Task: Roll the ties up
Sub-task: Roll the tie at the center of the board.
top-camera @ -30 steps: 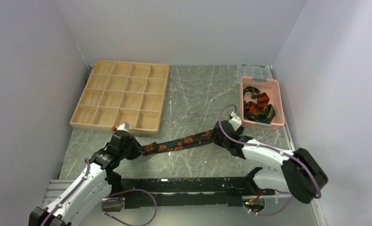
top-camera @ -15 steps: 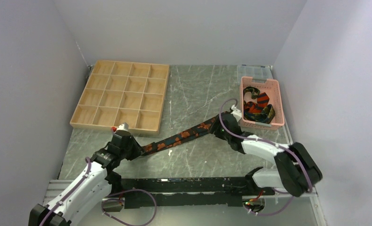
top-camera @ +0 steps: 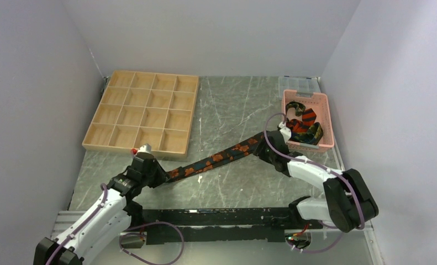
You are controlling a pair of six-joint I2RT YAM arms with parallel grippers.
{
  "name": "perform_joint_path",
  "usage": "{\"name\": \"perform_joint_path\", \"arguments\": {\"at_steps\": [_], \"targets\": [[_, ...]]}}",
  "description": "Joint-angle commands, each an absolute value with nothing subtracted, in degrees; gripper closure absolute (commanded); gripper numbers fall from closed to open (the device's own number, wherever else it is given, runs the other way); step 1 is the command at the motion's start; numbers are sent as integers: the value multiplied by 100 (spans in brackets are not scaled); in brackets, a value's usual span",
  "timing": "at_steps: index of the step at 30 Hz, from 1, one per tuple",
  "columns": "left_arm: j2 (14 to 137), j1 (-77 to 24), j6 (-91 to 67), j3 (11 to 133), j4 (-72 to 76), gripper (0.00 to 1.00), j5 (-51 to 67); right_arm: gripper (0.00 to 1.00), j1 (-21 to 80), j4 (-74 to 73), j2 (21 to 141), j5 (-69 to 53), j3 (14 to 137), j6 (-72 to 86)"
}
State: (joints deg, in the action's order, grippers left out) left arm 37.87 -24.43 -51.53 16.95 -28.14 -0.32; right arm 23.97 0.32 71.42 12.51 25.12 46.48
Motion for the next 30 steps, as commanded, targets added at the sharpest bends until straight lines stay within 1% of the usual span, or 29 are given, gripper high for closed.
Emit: {"name": "perform_joint_path", "arguments": {"at_steps": [1, 3, 6, 9, 12, 16, 22, 30], "targets": [[3762, -2471, -4987, 1810, -2720, 97, -53, 48, 2440, 585, 7165, 817, 2969, 4250], [3797, -2470, -4953, 1896, -2762, 97, -53, 48, 2660, 774, 7184, 321, 3069, 4042], [3989, -2485, -4924, 1998, -2785, 97, -82, 48, 3265, 833, 7402, 42, 3297, 3764], [4314, -2536, -4904, 2123, -2820, 97, -139, 50, 3886, 998, 7739, -97, 3518, 3574], [4654, -2721, -4898, 2209, -2819, 97, -250, 52, 4217, 1044, 8141, 244, 3780, 3572], [4933, -2970, -4935, 2258, -2702, 97, -361, 55, 4049, 1238, 8462, 1071, 3868, 3822], [5193, -3151, -4912, 2327, -2595, 97, -382, 55, 3431, 1271, 9115, 964, 3917, 4199], [5378, -3203, -4844, 2403, -2573, 97, -345, 55, 3105, 1064, 8768, 1205, 3097, 4734]]}}
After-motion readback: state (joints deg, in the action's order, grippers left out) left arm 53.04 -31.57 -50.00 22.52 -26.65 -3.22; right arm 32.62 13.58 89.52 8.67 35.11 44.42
